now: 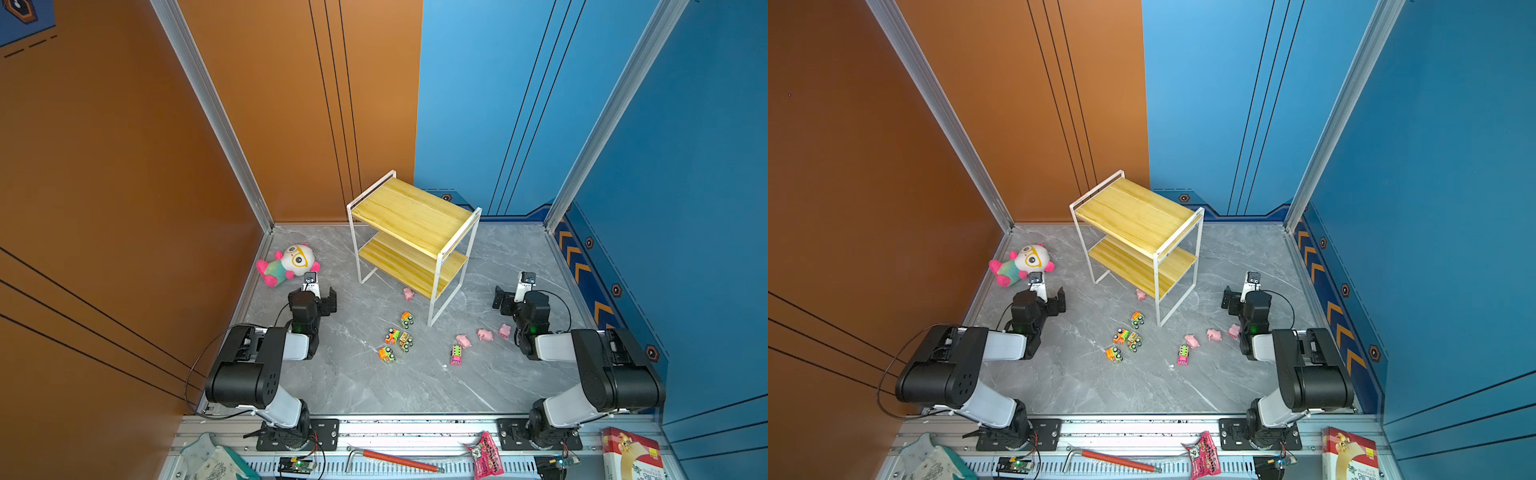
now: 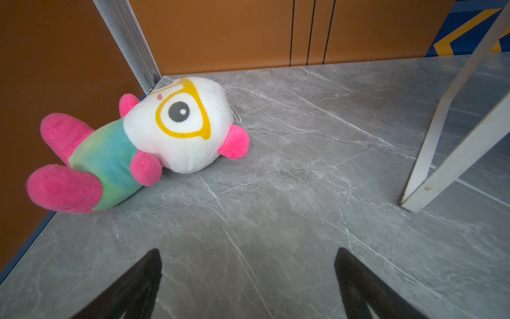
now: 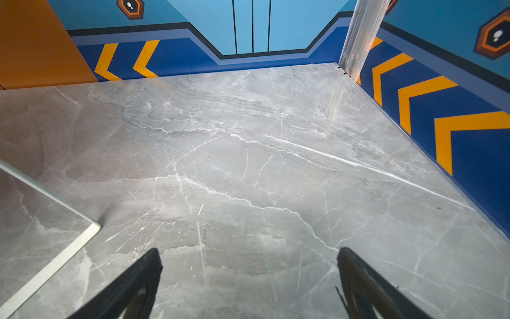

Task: Organize plastic toys on shelves
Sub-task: Move the shelf to the top-center of the table.

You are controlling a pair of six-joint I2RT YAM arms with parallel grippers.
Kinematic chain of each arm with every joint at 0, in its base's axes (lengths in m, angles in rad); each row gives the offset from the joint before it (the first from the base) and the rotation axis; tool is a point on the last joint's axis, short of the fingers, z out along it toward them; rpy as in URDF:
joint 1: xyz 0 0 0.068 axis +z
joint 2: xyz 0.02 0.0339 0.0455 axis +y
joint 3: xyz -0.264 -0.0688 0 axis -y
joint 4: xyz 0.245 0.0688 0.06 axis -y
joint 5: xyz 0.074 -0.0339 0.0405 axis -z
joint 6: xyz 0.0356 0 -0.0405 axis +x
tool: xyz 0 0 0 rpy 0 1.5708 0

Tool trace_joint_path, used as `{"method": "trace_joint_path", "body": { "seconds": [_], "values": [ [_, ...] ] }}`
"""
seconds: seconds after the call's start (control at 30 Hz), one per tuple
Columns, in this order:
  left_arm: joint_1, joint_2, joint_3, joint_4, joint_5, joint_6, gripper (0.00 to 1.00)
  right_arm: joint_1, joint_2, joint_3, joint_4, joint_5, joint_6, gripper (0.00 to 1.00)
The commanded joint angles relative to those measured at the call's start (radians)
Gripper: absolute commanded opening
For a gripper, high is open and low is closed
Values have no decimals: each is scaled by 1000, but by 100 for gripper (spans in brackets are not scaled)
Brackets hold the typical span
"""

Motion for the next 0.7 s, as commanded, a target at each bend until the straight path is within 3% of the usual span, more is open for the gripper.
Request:
{"method": "trace_joint_path", "body": {
  "seconds": [0.0, 0.33, 0.53, 0.67],
  "values": [
    [11, 8, 15, 12, 21, -19, 98, -6, 14, 19, 29, -8, -13, 100],
    [-7, 7, 18, 6, -12, -11, 98, -6, 15, 21, 24, -6, -12, 100],
    [-2, -10, 11, 7, -37, -31, 98, -9, -16, -1, 41, 66, 19, 100],
    [6, -105, 65, -176, -85, -57, 98, 6, -135, -5, -50, 176, 35, 100]
  ]
}}
